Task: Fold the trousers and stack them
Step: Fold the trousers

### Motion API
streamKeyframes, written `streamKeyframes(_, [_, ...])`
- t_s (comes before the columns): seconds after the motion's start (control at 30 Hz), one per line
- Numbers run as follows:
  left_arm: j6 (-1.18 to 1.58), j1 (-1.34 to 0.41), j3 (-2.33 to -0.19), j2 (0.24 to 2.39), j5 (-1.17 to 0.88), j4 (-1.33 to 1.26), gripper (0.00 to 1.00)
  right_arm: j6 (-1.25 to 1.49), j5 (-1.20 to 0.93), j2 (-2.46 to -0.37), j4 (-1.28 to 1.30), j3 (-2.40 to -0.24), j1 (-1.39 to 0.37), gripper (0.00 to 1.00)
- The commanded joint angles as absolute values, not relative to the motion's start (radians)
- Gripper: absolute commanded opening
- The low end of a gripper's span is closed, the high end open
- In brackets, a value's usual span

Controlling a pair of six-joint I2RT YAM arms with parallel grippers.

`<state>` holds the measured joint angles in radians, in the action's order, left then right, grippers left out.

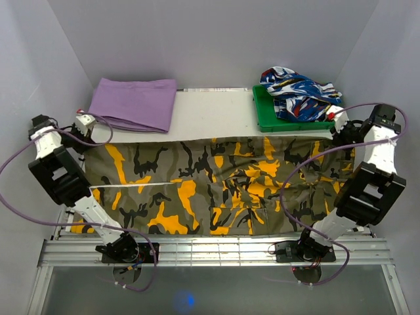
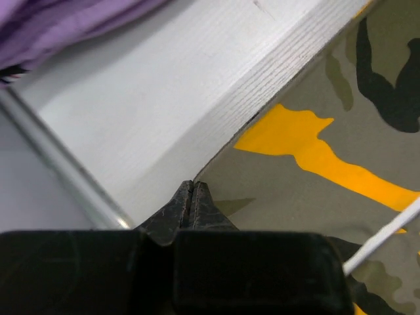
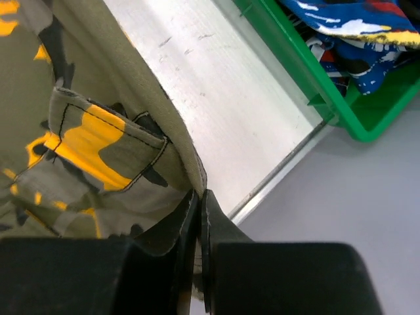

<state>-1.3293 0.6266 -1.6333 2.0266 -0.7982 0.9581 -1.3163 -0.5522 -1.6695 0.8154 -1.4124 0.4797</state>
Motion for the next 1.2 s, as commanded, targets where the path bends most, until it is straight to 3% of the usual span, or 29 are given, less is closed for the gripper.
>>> streamKeyframes(0.0, [-1.338, 0.702, -1.583, 1.866, -0.923, 0.868, 0.0, -1.482, -0.587, -1.545, 0.834, -1.349, 0.514, 0.08])
streamKeyframes(0.27, [-1.714, 0.92, -1.324, 1.651, -0.931, 1.119, 0.0, -1.759, -0.569, -1.33, 1.008, -1.14, 0.609, 0.08])
streamKeyframes(0.5, [-1.939, 1.077, -1.079, 1.666, -0.645, 1.2, 0.0, -1.898, -0.417, -1.282, 1.017, -0.867, 0.661, 0.08])
streamKeyframes(0.73, [-1.721, 1.049, -0.954, 1.767, -0.515, 0.93, 0.0, -1.787, -0.336, -1.374, 0.766, -0.69, 0.644, 0.08])
streamKeyframes(1.0, [-1.325, 0.774, -0.945, 1.832, -0.488, 0.687, 0.0, -1.54, -0.35, -1.629, 0.666, -0.927, 0.641, 0.08])
streamKeyframes(1.17, [-1.114, 0.681, -1.159, 1.936, -0.537, 0.666, 0.0, -1.465, -0.411, -1.686, 0.682, -1.067, 0.632, 0.08])
